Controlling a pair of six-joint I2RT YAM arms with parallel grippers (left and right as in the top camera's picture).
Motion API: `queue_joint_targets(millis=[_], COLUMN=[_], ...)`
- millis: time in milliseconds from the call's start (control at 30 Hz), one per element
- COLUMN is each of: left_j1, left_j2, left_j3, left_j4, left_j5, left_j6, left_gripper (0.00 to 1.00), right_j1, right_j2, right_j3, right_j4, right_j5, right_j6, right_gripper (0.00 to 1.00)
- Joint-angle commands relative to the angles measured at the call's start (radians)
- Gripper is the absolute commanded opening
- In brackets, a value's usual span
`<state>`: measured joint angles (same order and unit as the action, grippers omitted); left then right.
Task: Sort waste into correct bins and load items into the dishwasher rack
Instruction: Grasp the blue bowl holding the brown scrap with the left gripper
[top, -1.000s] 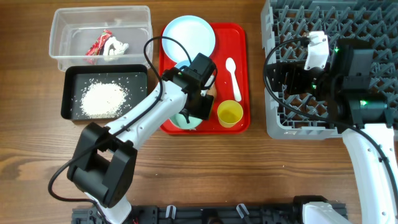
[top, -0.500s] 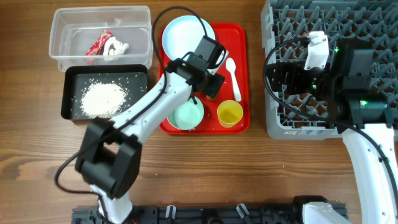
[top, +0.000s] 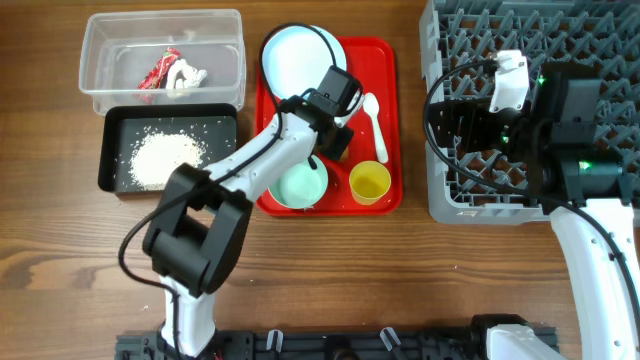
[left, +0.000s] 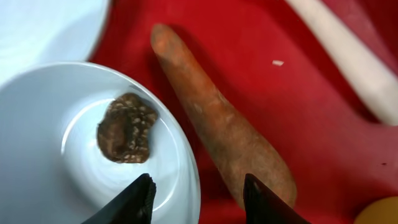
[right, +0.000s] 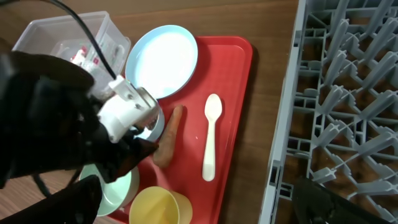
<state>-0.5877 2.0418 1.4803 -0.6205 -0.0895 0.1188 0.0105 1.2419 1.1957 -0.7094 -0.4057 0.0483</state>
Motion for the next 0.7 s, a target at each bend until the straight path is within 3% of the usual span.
queue_joint_targets(millis=[0, 200, 667], left_j1=[0.010, 0.037, 0.042], left_j2=[0.014, 0.019, 0.042], left_j3=[0.012, 0.012, 0.011], left_j4=[0.004, 0.005, 0.027], left_j5=[-0.014, -0.013, 0.002], left_j6=[0.009, 0.009, 0.008], left_gripper=[0.46, 0.35, 0.29], right_j1=[0.002, 0.002, 0.002], right_j2=[0.011, 0.011, 0.011], right_j3=[0.019, 0.019, 0.019], right_j4=[0.005, 0.005, 0.005], right_j5=[0.018, 0.018, 0.018], right_j6=[0.004, 0.004, 0.003], right_gripper=[1.00, 1.00, 1.00])
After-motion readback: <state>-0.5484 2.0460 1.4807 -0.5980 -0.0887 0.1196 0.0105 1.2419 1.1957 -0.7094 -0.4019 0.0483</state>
